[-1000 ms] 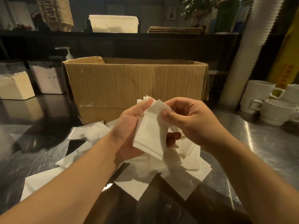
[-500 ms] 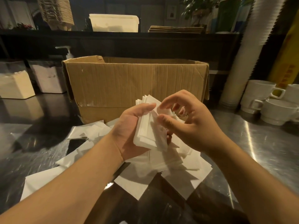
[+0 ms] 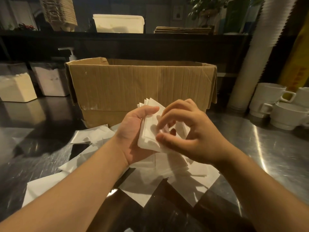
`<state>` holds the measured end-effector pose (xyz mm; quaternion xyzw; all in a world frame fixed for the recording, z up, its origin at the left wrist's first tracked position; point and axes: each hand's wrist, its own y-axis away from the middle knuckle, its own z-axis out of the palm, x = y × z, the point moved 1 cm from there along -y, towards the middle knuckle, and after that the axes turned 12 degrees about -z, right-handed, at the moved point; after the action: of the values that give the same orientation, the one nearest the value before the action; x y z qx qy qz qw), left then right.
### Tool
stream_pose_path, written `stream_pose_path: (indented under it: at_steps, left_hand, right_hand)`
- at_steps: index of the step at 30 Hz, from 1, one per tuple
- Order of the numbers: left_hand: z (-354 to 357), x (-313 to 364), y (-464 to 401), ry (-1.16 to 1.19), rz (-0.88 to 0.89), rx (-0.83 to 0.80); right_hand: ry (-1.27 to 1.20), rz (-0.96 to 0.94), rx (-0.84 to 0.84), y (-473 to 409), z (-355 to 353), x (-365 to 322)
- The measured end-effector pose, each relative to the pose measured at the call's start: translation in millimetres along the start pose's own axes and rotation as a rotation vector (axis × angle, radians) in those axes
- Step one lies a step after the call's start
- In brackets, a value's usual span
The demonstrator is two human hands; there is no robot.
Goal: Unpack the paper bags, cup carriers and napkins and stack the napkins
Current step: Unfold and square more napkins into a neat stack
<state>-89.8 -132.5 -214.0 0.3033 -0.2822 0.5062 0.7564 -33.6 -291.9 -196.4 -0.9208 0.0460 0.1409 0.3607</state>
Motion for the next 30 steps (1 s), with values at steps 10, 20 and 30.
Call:
stream_pose_path:
  at_steps: [10, 20, 30]
  left_hand:
    - [-2, -8, 5, -0.327, -0.277, -0.334]
    - [24, -45, -6, -0.638, 0.014, 0.019]
    - [96, -117, -65, -1.227, 0.164, 0.323]
  right_hand:
    - [-0.52, 0.39, -0.172, 3, -24, 5]
    - [-0.523, 0.578, 0.306, 92, -62, -3]
    - [-0.291, 0.78, 0.29, 185, -105, 0]
